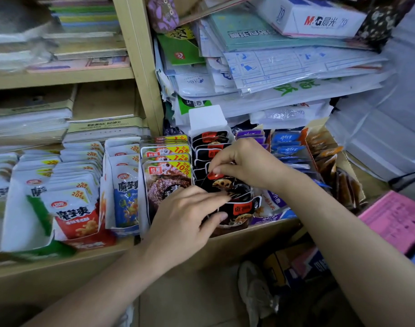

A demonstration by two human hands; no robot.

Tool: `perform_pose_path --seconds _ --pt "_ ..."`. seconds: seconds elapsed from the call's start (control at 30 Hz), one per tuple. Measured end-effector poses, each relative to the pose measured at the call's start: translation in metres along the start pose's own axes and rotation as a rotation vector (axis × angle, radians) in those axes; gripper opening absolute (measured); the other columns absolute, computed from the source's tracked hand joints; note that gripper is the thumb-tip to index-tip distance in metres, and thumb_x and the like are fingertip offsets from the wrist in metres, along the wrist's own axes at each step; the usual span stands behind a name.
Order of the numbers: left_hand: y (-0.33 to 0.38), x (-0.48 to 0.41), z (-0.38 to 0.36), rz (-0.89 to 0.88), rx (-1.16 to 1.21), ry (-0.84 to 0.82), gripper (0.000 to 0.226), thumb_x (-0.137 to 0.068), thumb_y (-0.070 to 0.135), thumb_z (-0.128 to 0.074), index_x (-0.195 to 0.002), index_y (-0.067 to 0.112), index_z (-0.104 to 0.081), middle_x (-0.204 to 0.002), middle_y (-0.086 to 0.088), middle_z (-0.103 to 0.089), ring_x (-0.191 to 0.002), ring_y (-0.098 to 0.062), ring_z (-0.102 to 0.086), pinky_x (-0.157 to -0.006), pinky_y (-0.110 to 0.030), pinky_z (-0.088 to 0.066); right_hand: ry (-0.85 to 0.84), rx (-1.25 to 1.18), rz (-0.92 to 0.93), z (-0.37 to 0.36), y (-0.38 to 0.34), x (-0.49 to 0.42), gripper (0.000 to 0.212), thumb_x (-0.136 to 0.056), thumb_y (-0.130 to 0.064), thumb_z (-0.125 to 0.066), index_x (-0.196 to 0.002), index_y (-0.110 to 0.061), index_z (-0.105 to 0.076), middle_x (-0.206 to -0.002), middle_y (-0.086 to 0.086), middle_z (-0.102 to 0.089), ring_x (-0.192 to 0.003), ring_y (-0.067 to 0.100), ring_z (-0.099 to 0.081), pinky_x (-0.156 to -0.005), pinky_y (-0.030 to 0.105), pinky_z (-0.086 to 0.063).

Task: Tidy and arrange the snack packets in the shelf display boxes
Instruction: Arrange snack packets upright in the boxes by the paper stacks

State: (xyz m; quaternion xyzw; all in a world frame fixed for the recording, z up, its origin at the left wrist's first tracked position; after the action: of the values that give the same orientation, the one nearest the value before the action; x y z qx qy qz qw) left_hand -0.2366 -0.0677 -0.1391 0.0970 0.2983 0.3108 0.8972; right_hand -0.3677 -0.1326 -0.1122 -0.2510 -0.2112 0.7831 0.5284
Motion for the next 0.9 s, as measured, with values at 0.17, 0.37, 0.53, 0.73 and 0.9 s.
perform_pose_path --seconds 0.17,0.37,0.53,0.73,0.9 --pt "0.001 0.005 -0.006 0.003 -0.021 -0.04 0.038 -0.096 0.04 -0.062 -0.128 0.02 -0.07 -0.122 0.012 -0.07 -0.114 -0.009 -0.061 -0.091 -0.035 -0.051 -0.059 0.11 -0.078 0.01 0.01 0.024 0.031 -0.084 -0.031 -0.08 -0.114 -0.023 -0.074 -0.096 -0.016 -0.07 -0.084 -0.006 -0.061 -0.079 0.014 -0.046" --pt "0.0 0.007 -0.005 0.006 -0.031 0.03 0.029 -0.09 0.034 -0.075 -0.114 0.018 -0.074 -0.107 0.007 -0.075 -0.1 -0.01 -0.068 -0.083 -0.032 -0.053 0.108 0.026 -0.081 0.025 0.019 0.034 0.011 -0.086 -0.01 -0.077 -0.094 -0.016 -0.08 -0.076 -0.009 -0.074 -0.071 0.004 -0.069 -0.068 0.017 -0.054" --pt "0.004 0.01 0.002 -0.033 -0.052 0.134 0.024 -0.083 0.02 -0.085 -0.104 0.012 -0.076 -0.097 0.002 -0.077 -0.089 -0.011 -0.071 -0.077 -0.025 -0.054 0.24 -0.221 -0.126 0.032 0.023 0.042 0.014 -0.086 -0.003 -0.075 -0.092 -0.016 -0.079 -0.078 -0.011 -0.074 -0.074 0.002 -0.072 -0.071 0.016 -0.056" --pt "0.007 0.01 0.0 -0.085 -0.099 0.137 0.021 -0.088 0.02 -0.08 -0.106 0.01 -0.076 -0.1 0.001 -0.077 -0.092 -0.014 -0.072 -0.076 -0.029 -0.057 0.11 -0.224 -0.16 -0.002 0.02 0.037 0.009 -0.087 -0.003 -0.074 -0.094 -0.007 -0.078 -0.079 -0.005 -0.076 -0.071 0.006 -0.072 -0.07 0.016 -0.056" --pt "0.013 0.013 0.001 -0.15 -0.231 0.19 0.023 -0.089 0.023 -0.078 -0.109 0.011 -0.075 -0.104 0.003 -0.076 -0.1 -0.02 -0.065 -0.076 -0.036 -0.05 0.032 0.045 -0.114 -0.004 0.019 0.027 0.009 -0.09 -0.014 -0.073 -0.095 -0.016 -0.08 -0.075 -0.008 -0.072 -0.07 0.005 -0.066 -0.069 0.023 -0.054"
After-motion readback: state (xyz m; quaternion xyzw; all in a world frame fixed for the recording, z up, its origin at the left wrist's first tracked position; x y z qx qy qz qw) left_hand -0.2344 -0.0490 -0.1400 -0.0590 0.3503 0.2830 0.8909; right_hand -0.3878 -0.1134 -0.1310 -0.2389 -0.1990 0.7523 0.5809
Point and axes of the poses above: each hand's wrist, its own x-axis away from the middle knuckle, its own z-axis out of the back of the hand, y = z × x, the point moved 8 cm from there along -x, towards the middle knuckle
